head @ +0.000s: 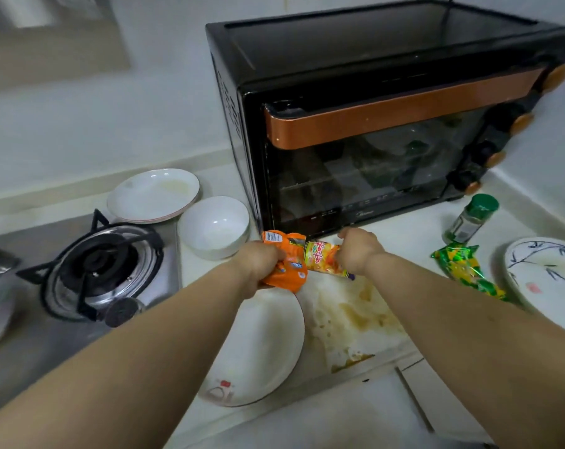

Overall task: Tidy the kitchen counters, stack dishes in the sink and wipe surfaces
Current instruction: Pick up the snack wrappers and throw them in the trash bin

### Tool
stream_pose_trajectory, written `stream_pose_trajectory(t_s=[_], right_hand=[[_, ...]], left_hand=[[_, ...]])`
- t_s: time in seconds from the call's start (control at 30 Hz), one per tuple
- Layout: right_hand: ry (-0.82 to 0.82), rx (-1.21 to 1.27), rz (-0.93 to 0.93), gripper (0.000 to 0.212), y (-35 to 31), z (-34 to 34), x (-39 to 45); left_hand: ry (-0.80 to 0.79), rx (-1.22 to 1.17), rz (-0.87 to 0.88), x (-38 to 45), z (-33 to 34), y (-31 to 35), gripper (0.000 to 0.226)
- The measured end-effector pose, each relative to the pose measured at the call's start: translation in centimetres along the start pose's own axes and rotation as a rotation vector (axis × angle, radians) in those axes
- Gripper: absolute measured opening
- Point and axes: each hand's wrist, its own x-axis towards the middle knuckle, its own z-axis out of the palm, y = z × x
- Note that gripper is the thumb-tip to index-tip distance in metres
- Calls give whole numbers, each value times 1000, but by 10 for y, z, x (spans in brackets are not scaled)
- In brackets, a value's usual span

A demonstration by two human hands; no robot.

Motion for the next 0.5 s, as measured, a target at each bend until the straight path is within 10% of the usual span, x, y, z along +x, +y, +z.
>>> stream_pose_trajectory(t_s=[0.5], right_hand=[[-121,-7,67,22,-8,-2,6]], left_hand=[[-42,57,-2,6,-7,-2,47]])
